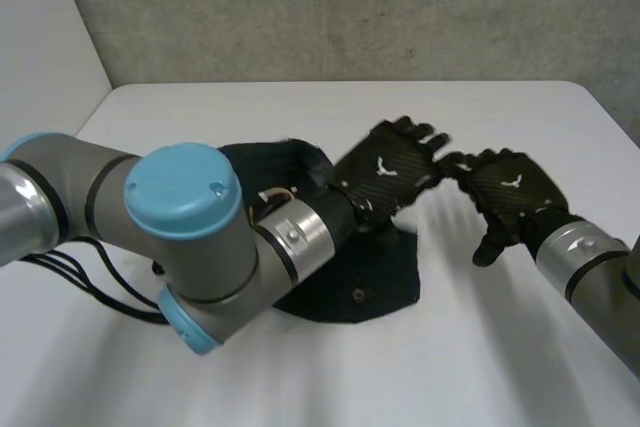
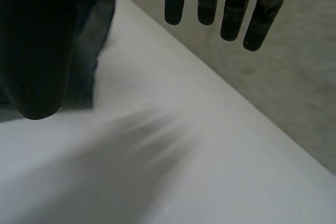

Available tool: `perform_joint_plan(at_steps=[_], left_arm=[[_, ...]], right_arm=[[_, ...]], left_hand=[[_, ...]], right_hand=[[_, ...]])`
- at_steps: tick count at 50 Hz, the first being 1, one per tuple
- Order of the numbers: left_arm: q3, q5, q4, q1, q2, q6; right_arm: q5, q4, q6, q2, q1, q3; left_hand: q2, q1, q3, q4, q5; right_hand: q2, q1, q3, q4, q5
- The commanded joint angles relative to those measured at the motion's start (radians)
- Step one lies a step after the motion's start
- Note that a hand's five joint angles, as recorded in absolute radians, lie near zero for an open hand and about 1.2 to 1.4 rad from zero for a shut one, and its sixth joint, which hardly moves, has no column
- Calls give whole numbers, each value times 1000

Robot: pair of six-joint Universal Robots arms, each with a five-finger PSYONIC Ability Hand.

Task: Fold the shorts.

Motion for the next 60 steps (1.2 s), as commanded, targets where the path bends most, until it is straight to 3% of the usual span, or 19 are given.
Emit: perform_joint_plan(at_steps=[1, 6, 10, 14, 21, 29, 41, 43, 46, 47, 51, 54, 60], left_arm=[[0, -181, -24, 34, 85, 1], [-63, -399, -85, 89, 195, -11], [-136, -516, -145, 103, 250, -14], [-222, -576, -218, 122, 283, -18], [-370, -585, -277, 131, 307, -117], [-468, -593, -184, 186, 317, -217], [-402, -587, -45, 284, 159, -217], [-385, -587, -42, 284, 140, -215], [-345, -582, -42, 284, 96, -214], [-327, -582, -45, 283, 74, -211], [-293, -581, -50, 272, 63, -206], [-276, -581, -52, 261, 76, -197], [-239, -573, -48, 257, 292, -159]], right_arm=[[-4, 8, 7, -29, -31, -19], [-130, 101, -34, -41, -37, -51], [-249, 217, -78, -41, -29, -88], [-332, 275, -172, -29, -18, -105], [-372, 275, -393, 92, 12, -186], [-382, 284, -545, 291, 54, -327], [-440, 276, -580, 494, 98, -495], [-440, 275, -580, 514, 103, -515], [-443, 273, -577, 519, 103, -529], [-442, 273, -567, 511, 104, -532], [-435, 285, -557, 485, 104, -523], [-428, 310, -556, 448, 101, -503], [-420, 506, -464, 269, 85, -452]], left_hand=[[-61, -25, -65, -56, -64], [-52, -17, -56, -48, -56], [-47, -11, -51, -42, -50], [21, 57, 17, 26, 17], [65, 101, 61, 70, 62], [42, 77, 37, 46, 38], [24, 60, 20, 29, 21], [39, 74, 34, 43, 35], [258, 294, 254, 263, 255], [570, 606, 566, 575, 567], [1150, 1186, 1146, 1155, 1147], [1151, 1187, 1147, 1156, 1148], [1151, 1187, 1147, 1156, 1148]], right_hand=[[-47, -29, -35, -59, -70], [-47, -29, -35, -59, -70], [-47, -29, -35, -59, -70], [-47, -29, -35, -59, -70], [30, 49, 42, 18, 8], [127, 146, 139, 115, 105], [324, 342, 336, 312, 301], [572, 590, 584, 560, 549], [969, 987, 981, 957, 946], [1172, 1191, 1184, 1161, 1150], [1175, 1193, 1186, 1163, 1152], [1175, 1193, 1186, 1163, 1152], [1175, 1193, 1186, 1163, 1152]])
